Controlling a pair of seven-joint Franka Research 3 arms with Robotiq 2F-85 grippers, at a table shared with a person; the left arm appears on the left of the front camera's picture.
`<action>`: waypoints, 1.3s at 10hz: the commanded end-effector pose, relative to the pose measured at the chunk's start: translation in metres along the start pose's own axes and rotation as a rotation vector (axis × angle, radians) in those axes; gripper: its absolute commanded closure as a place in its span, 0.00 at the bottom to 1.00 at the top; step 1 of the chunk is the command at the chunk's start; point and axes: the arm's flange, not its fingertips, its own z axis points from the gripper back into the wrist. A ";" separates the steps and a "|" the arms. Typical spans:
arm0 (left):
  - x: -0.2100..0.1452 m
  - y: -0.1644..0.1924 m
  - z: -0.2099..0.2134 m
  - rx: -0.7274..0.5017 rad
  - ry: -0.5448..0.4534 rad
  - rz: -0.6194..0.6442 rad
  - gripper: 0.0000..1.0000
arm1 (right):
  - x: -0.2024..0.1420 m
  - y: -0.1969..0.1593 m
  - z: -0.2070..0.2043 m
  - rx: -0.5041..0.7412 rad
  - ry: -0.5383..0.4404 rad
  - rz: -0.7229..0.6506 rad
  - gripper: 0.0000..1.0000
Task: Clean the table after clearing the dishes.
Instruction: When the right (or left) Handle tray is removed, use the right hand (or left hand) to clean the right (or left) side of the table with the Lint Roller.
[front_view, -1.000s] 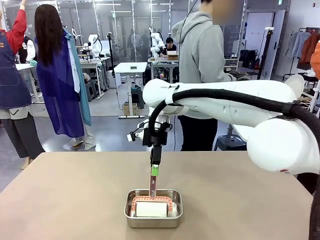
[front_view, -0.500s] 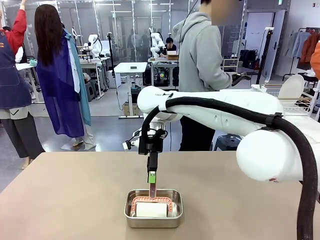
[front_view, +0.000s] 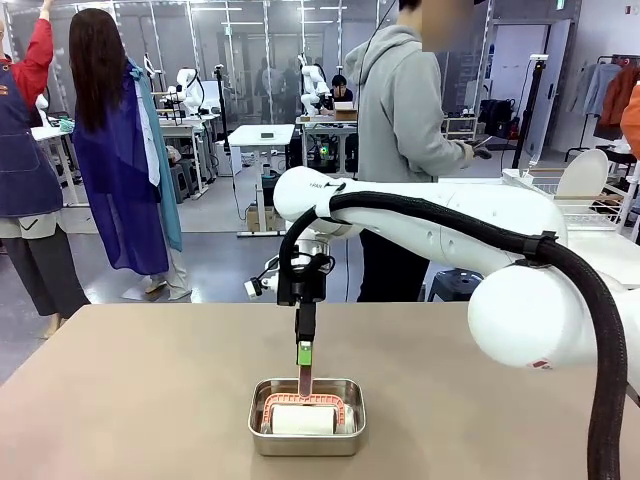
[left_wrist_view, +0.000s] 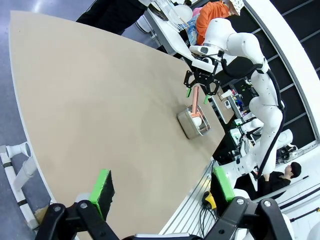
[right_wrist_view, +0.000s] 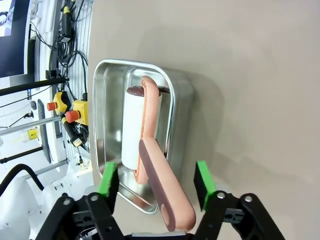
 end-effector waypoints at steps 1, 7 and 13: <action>-0.003 -0.006 0.002 0.001 0.010 -0.004 0.01 | 0.012 -0.006 0.013 -0.003 0.020 -0.029 1.00; -0.003 -0.006 0.002 0.001 0.010 -0.004 0.01 | 0.011 0.010 0.018 -0.025 0.035 -0.121 1.00; -0.003 -0.006 0.002 0.001 0.010 -0.004 0.01 | -0.109 0.171 0.012 -0.100 -0.323 -0.519 0.90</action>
